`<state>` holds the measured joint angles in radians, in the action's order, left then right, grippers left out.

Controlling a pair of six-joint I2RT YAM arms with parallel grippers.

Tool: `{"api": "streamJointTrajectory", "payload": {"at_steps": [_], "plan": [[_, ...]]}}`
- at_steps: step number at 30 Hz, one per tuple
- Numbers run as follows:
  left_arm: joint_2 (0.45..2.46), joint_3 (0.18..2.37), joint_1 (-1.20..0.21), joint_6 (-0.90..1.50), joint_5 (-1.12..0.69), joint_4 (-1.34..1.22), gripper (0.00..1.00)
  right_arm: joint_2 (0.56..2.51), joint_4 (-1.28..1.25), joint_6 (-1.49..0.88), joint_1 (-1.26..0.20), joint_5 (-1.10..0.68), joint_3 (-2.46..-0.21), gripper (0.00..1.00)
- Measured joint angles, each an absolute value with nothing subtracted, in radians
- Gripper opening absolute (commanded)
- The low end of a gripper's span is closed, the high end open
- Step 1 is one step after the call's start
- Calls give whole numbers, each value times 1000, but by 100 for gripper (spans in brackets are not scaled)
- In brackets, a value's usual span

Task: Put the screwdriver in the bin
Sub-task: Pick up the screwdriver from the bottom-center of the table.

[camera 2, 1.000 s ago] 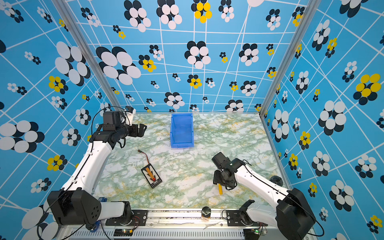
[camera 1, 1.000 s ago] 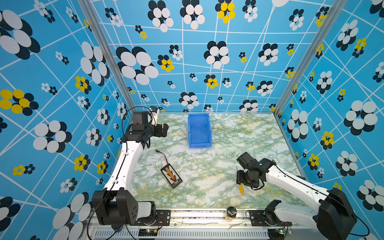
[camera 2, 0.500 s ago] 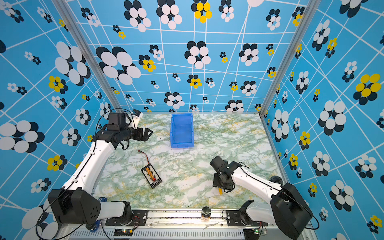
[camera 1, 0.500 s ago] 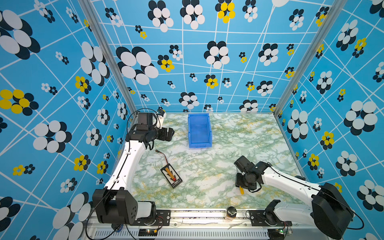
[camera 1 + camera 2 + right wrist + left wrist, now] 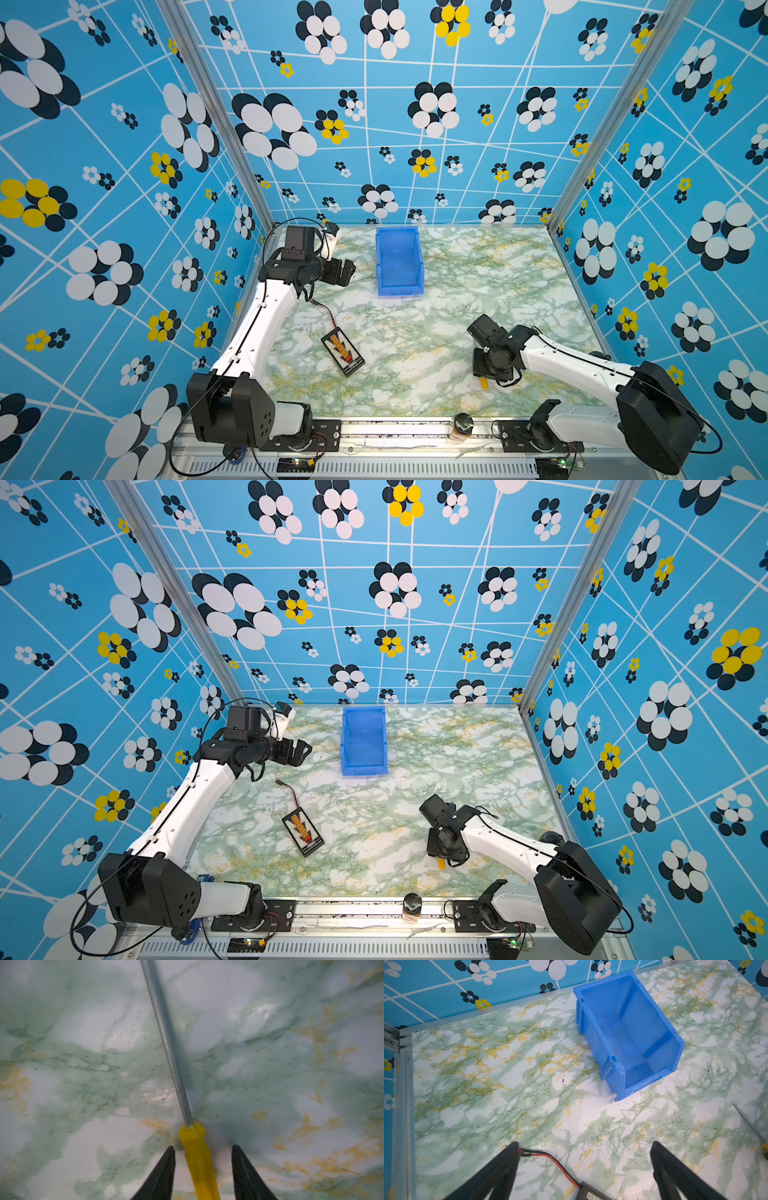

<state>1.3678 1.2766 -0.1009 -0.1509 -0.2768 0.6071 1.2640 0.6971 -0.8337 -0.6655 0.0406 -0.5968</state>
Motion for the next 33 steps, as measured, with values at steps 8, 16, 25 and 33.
{"api": "streamJointTrajectory", "payload": {"at_steps": [8, 16, 25, 33], "plan": [[1369, 1277, -105, -150, -276, 607, 99, 1276, 700, -832, -671, 56, -595, 34], [1369, 1277, -107, -150, -276, 607, 99, 1279, 704, -824, -682, 76, -596, 20], [1369, 1278, -107, -151, -273, 607, 99, 1271, 702, -824, -687, 79, -601, 16], [1369, 1279, -107, -151, -261, 606, 99, 1232, 749, -800, -687, 87, -738, 16]]}}
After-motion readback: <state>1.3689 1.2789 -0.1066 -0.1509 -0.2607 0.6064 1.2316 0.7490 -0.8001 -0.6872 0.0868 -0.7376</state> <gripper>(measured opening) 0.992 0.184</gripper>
